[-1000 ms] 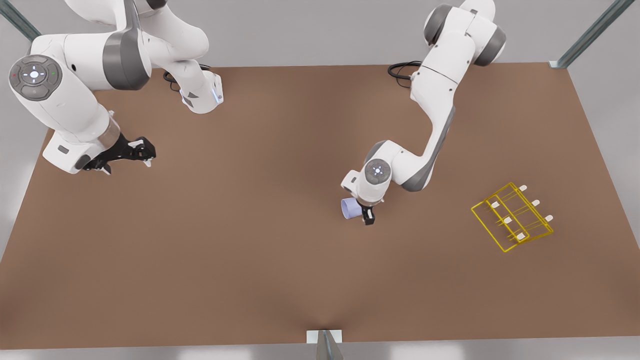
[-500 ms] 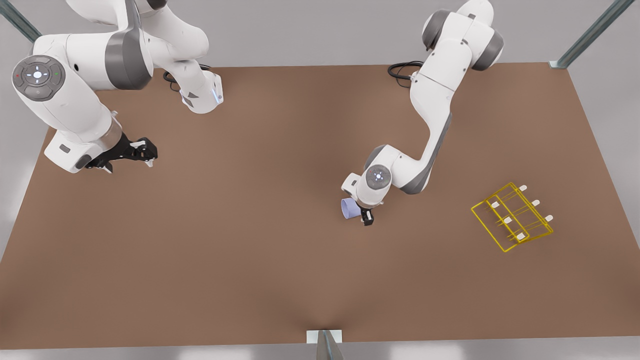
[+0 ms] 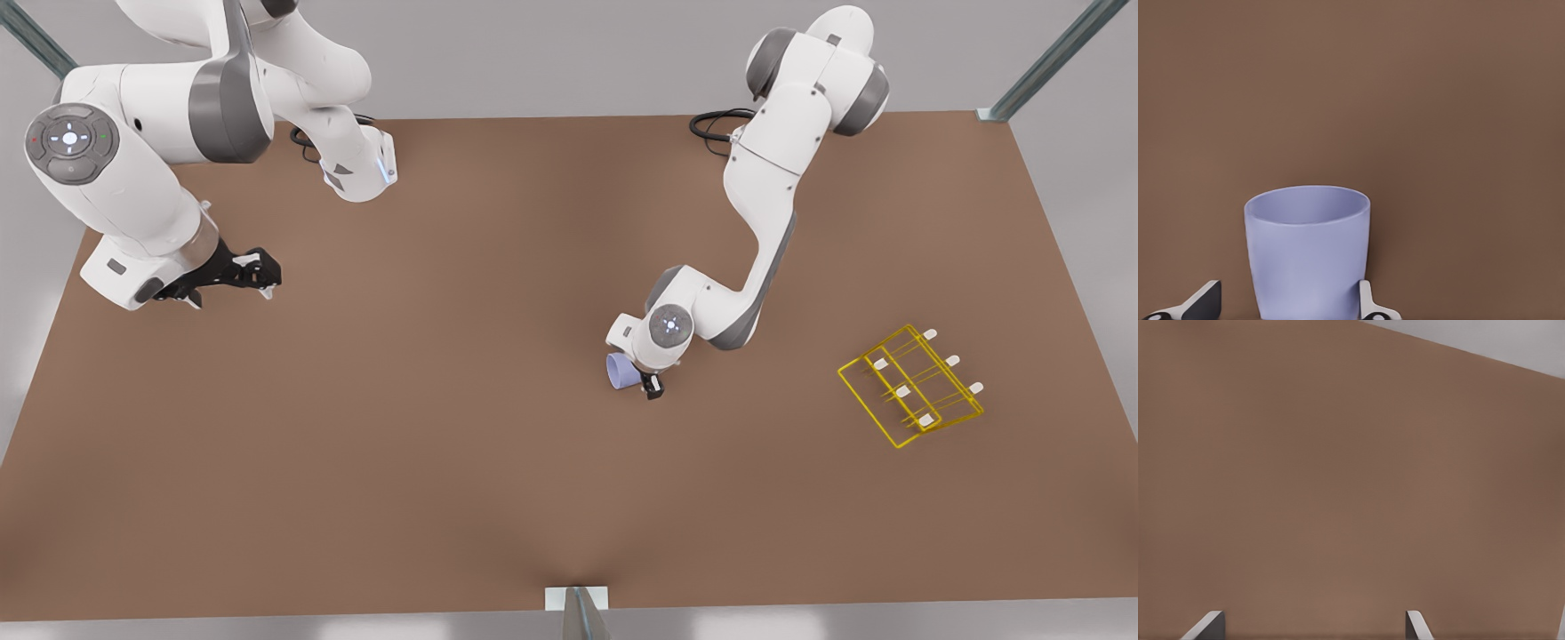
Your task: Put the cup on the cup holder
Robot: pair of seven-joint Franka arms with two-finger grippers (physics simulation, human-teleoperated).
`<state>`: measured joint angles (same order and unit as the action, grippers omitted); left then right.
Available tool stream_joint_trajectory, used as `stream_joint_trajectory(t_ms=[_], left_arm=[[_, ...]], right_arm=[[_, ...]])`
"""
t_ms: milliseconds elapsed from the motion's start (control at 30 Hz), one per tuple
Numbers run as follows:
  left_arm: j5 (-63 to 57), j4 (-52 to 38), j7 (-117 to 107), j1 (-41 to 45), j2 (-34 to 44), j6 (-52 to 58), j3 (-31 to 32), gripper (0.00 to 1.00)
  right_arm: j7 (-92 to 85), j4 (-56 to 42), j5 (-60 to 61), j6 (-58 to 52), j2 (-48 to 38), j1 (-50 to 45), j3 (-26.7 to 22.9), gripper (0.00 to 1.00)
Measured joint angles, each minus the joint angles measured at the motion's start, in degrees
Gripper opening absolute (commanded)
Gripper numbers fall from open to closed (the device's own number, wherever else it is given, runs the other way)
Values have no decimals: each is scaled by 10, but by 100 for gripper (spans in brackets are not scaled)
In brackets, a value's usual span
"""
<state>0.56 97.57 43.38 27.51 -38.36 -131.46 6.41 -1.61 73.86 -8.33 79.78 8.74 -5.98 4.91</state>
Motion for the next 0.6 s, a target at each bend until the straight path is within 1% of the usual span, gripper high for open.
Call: stream_joint_trajectory(t_ms=[300, 600], left_arm=[[24, -1, -4, 4, -22, -3, 2, 100], [32, -2, -7, 5, -28, -5, 2, 100]], right_arm=[[4, 0, 0, 0, 0, -1, 0, 100], [6, 0, 0, 1, 0, -1, 0, 100]])
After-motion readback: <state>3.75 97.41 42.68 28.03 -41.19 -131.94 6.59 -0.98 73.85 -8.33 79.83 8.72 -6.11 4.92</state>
